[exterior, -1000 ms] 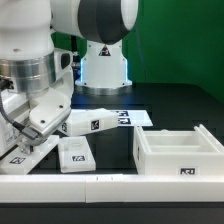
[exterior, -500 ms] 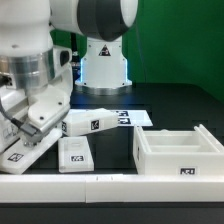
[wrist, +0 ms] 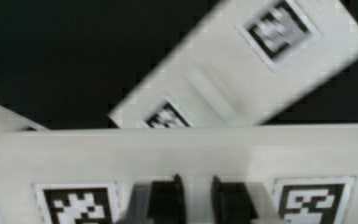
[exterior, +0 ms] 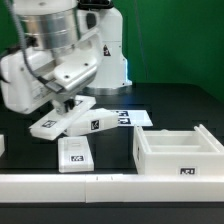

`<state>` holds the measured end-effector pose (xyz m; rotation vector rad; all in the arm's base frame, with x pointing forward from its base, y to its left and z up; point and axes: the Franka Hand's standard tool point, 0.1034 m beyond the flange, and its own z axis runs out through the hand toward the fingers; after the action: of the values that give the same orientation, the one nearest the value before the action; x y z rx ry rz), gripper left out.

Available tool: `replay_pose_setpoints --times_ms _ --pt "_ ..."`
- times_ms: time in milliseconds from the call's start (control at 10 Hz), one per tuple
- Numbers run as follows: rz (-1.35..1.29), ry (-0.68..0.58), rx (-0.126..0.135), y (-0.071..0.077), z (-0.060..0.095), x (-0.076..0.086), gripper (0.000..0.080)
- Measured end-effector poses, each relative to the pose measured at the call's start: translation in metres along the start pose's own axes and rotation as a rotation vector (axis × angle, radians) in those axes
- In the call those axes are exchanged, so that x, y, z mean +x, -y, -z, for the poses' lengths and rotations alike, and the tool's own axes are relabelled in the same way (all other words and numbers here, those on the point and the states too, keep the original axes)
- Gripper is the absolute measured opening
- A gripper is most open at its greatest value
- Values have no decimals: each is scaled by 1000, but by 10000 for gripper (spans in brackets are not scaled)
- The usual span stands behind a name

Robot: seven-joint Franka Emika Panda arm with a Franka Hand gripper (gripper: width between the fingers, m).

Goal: Assemble cabinet

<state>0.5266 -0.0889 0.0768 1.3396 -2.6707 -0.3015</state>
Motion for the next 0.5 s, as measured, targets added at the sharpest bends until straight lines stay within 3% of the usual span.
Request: replay_pose_setpoints --times_ms 100,300,500 --pt "-74 -12 18 2 -7 -4 66" --pt "-13 -18 14 2 -9 -4 66" --pt "192 -51 -15 -17 -7 -20 66"
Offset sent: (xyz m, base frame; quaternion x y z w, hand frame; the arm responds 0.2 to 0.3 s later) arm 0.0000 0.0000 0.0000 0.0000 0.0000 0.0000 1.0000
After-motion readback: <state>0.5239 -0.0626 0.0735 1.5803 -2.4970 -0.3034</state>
